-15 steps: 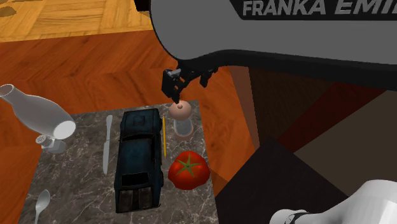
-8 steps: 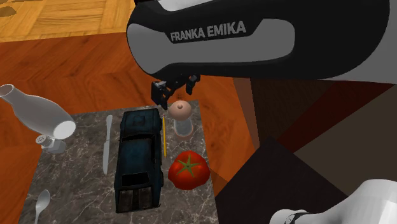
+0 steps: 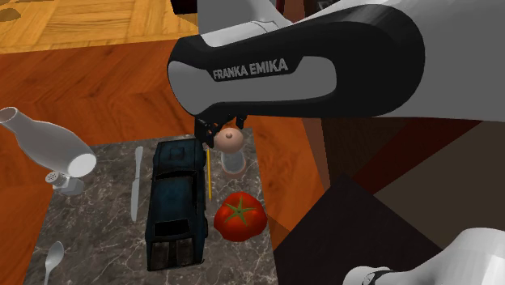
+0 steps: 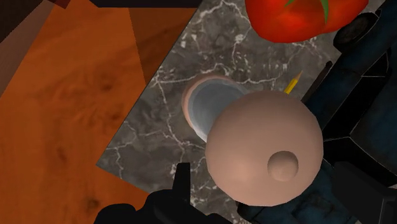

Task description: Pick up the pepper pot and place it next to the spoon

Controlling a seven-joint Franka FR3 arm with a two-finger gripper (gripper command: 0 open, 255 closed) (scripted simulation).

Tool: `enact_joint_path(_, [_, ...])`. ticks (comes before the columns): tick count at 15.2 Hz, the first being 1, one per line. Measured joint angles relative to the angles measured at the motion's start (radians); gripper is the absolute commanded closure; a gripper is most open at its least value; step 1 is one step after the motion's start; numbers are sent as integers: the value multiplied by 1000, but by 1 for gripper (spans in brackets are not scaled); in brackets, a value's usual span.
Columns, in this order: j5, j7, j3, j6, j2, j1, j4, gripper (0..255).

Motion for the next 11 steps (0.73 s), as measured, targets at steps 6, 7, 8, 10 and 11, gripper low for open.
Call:
enact_joint_path(6, [1,0,0,3,2,0,-1,255])
enact_joint_path(7, [1,0,0,3,1,0,0,255])
enact_joint_path(8, [1,0,0,3,1,0,0,255])
enact_joint_path(10, [1,0,1,3,1,1,0,255])
enact_joint_path(11, [1,0,1,3,2,1,0,255])
